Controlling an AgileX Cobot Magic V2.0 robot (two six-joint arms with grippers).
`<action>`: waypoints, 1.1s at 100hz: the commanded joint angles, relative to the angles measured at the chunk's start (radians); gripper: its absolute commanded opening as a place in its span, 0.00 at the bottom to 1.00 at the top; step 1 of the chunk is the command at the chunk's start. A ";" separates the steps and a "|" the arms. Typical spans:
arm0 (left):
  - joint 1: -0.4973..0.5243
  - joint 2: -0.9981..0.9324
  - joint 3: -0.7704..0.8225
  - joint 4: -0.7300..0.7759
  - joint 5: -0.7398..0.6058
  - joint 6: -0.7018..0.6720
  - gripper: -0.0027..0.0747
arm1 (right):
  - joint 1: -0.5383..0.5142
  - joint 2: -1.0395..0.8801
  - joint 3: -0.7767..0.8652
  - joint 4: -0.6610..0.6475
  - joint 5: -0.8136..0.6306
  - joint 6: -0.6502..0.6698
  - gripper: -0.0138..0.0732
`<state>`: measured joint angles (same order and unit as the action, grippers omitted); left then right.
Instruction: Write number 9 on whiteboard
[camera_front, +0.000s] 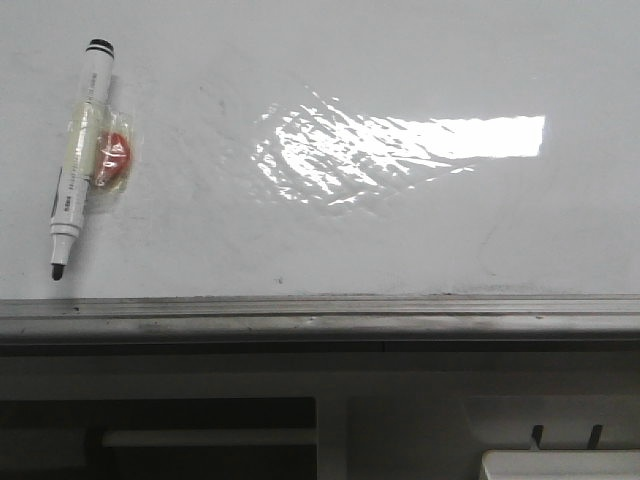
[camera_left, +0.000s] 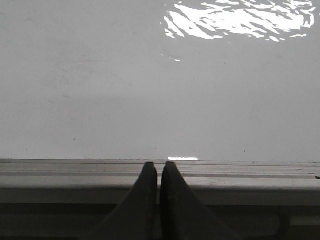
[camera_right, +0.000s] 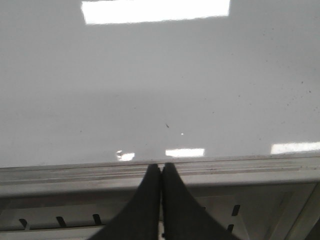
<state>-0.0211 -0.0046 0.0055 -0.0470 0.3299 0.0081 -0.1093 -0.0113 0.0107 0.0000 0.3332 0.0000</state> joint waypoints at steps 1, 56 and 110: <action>-0.007 -0.028 0.041 0.018 -0.070 -0.008 0.01 | -0.008 -0.015 0.025 -0.006 -0.026 -0.007 0.08; -0.007 -0.028 0.041 -0.101 -0.161 -0.008 0.01 | -0.008 -0.015 0.025 -0.023 -0.093 -0.007 0.08; -0.007 -0.028 0.041 -0.093 -0.197 -0.002 0.01 | -0.008 -0.015 0.025 0.035 -0.184 -0.007 0.08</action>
<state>-0.0211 -0.0046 0.0055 -0.1352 0.2206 0.0081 -0.1093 -0.0113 0.0107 0.0320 0.2390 0.0000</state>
